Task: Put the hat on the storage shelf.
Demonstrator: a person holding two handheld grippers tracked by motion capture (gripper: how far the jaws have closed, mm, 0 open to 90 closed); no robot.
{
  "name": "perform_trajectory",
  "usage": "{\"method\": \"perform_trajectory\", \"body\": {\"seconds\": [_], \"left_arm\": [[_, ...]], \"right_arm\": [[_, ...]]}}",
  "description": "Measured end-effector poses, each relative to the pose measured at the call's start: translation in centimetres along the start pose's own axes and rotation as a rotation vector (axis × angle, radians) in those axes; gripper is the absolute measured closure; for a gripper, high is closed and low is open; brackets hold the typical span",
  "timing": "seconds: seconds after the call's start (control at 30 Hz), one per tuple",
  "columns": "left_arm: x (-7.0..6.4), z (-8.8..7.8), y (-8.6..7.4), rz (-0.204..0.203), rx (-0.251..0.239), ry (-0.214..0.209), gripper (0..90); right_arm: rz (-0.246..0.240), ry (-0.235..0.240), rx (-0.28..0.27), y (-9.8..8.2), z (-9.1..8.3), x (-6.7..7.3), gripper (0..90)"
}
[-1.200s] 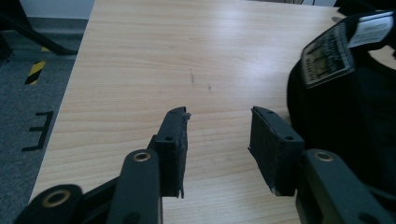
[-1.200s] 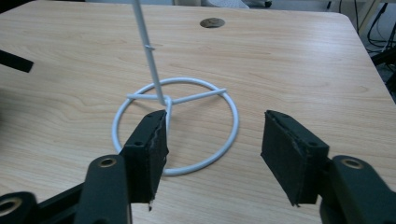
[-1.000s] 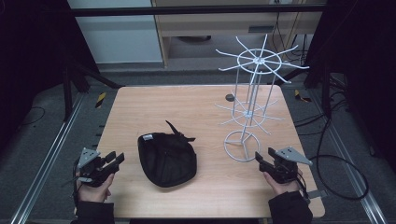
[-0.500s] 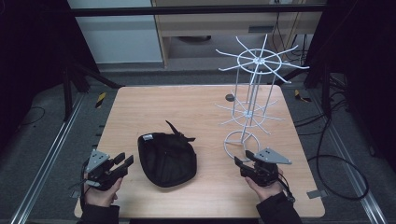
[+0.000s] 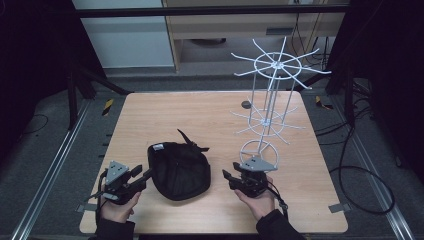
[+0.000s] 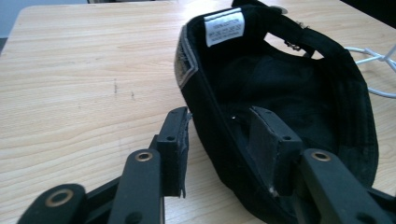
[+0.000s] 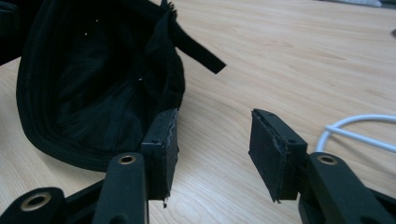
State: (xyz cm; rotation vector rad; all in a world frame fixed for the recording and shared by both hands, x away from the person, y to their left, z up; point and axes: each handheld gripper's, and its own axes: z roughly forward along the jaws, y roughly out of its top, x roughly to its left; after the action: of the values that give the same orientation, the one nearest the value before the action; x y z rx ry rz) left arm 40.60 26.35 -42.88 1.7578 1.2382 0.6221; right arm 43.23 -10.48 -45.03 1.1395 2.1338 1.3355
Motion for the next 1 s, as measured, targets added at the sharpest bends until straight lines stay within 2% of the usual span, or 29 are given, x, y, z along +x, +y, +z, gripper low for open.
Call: {"method": "perform_trajectory", "body": {"seconds": [0.2, 0.4, 0.5, 0.57, 0.67, 0.9, 0.93, 0.97, 1.0], "left_arm": [[-0.6, 0.8, -0.2, 0.018, 0.038, 0.03, 55.6], [-0.8, 1.5, -0.3, 0.017, 0.061, 0.034, 56.8], [-0.9, 1.9, -0.4, 0.022, 0.081, 0.037, 62.9], [-1.0, 2.0, -0.4, 0.026, 0.087, 0.038, 66.5], [-1.0, 2.1, -0.3, 0.023, 0.092, 0.042, 68.0], [-0.6, 2.6, -0.4, 0.009, 0.113, 0.055, 75.6], [-0.6, 2.7, -0.4, 0.007, 0.116, 0.054, 76.5], [-0.5, 2.8, -0.4, 0.005, 0.127, 0.058, 77.8], [-0.5, 2.8, -0.4, 0.005, 0.127, 0.058, 78.4]], "right_arm": [[0.015, 0.024, 0.019, 0.2, 2.1, 0.9, 52.5], [0.019, 0.04, 0.027, 0.6, 3.8, 1.9, 52.5], [0.006, 0.041, 0.048, 0.6, 5.3, 2.8, 52.4], [0.008, 0.041, 0.057, 0.5, 5.6, 3.0, 52.5], [-0.001, 0.034, 0.073, 0.3, 6.3, 3.4, 53.6], [0.018, 0.02, 0.114, -0.2, 7.4, 3.5, 62.3], [0.022, 0.02, 0.115, -0.3, 7.5, 3.5, 64.6], [0.031, 0.026, 0.122, -0.3, 7.5, 3.5, 71.1], [0.031, 0.026, 0.122, -0.3, 7.5, 3.5, 71.1]]}}
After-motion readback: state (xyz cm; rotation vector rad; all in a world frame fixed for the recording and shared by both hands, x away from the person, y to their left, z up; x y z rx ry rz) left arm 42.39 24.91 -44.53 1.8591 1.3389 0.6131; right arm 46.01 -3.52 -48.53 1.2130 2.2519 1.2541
